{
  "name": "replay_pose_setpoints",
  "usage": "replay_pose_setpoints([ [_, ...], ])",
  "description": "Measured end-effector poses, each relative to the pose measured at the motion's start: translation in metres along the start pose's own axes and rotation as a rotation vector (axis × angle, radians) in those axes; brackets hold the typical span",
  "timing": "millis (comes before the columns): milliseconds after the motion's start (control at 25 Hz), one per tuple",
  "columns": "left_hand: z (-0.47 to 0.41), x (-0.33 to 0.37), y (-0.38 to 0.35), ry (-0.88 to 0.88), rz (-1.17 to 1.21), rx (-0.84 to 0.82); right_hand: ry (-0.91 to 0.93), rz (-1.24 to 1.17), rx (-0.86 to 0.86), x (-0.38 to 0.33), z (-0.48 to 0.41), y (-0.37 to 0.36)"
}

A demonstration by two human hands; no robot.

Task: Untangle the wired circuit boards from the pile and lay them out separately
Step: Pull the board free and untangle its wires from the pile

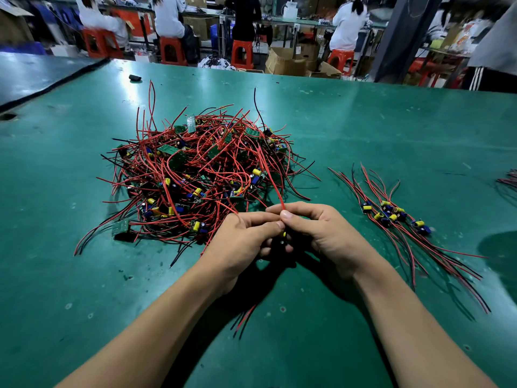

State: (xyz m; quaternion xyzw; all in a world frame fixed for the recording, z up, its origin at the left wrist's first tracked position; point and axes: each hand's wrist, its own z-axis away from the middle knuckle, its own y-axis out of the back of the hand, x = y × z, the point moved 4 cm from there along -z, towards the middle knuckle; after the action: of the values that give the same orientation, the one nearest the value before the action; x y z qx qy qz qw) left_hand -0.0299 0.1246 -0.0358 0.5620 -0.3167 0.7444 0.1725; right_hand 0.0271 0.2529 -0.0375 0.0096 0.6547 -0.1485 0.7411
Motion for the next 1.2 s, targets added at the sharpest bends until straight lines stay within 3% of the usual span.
replay_pose_setpoints([
  [440, 0.001, 0.003, 0.001, 0.007, -0.054, 0.010, 0.166, 0.143, 0.207, -0.001, -0.001, -0.002],
  [560, -0.001, 0.003, 0.000, 0.031, -0.034, 0.019, 0.216, 0.153, 0.346, 0.001, -0.007, -0.001],
  [720, -0.002, 0.003, -0.003, 0.062, -0.017, 0.011, 0.338, 0.352, 0.571, -0.002, -0.016, 0.010],
  [920, -0.002, 0.004, -0.002, 0.067, -0.052, -0.009, 0.393, 0.291, 0.717, -0.002, -0.018, 0.026],
  [1200, -0.002, 0.003, -0.002, 0.051, -0.149, -0.024, 0.393, 0.131, 0.772, -0.005, -0.017, 0.039],
])
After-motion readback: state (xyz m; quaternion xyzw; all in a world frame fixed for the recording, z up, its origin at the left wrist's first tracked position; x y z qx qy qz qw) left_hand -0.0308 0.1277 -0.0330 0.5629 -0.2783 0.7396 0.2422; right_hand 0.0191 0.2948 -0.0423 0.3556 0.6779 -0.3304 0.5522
